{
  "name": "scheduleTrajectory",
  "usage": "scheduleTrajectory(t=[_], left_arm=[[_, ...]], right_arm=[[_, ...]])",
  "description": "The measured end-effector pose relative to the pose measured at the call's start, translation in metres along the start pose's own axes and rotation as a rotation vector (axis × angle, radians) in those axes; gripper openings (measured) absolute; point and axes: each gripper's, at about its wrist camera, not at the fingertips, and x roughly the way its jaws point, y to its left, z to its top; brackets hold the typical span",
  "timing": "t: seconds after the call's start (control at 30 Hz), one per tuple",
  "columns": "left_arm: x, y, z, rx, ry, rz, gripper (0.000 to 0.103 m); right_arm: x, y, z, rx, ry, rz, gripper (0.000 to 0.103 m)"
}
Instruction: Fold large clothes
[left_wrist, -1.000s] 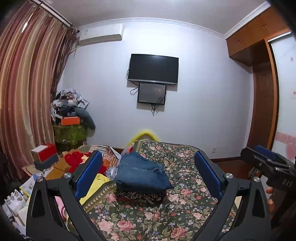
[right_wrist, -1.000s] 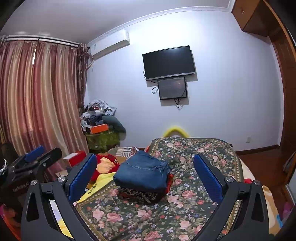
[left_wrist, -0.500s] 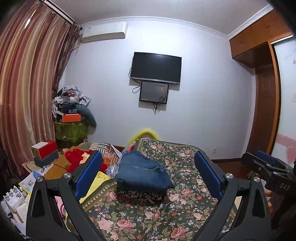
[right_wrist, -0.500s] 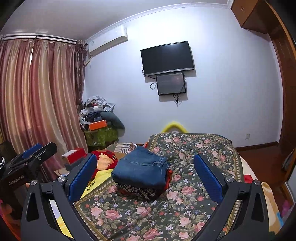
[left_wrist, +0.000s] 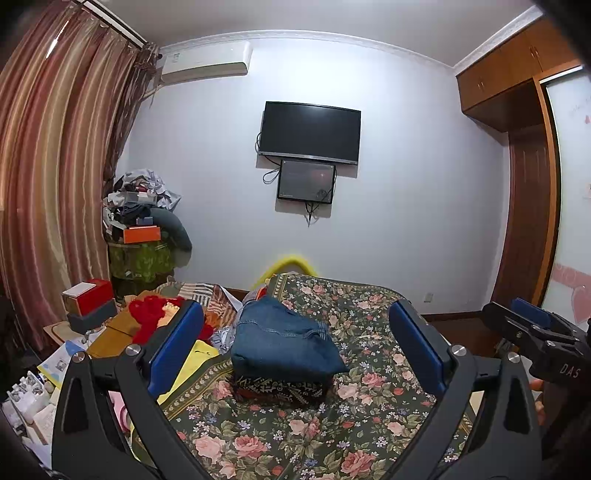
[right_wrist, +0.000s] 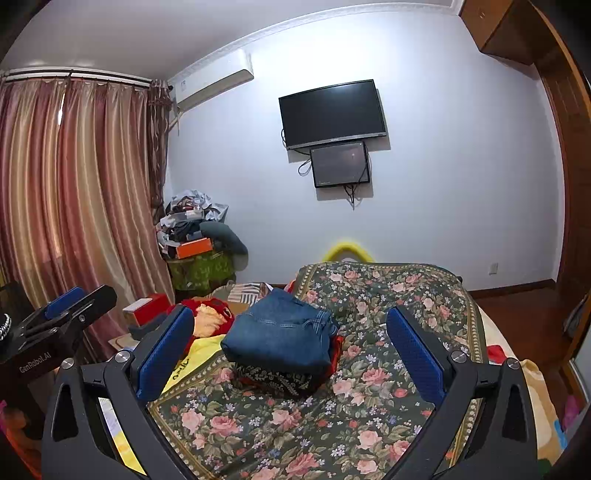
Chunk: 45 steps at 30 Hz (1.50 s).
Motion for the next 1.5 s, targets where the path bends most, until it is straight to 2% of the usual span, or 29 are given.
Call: scheduleTrajectory(t=[1.5], left_arm=[[0.012,-0.004,-0.011,-0.004,0.057,-0.081,0.102]], right_arm=[[0.01,0.002,0.0,0.003,0.026,-0.016,0.103]])
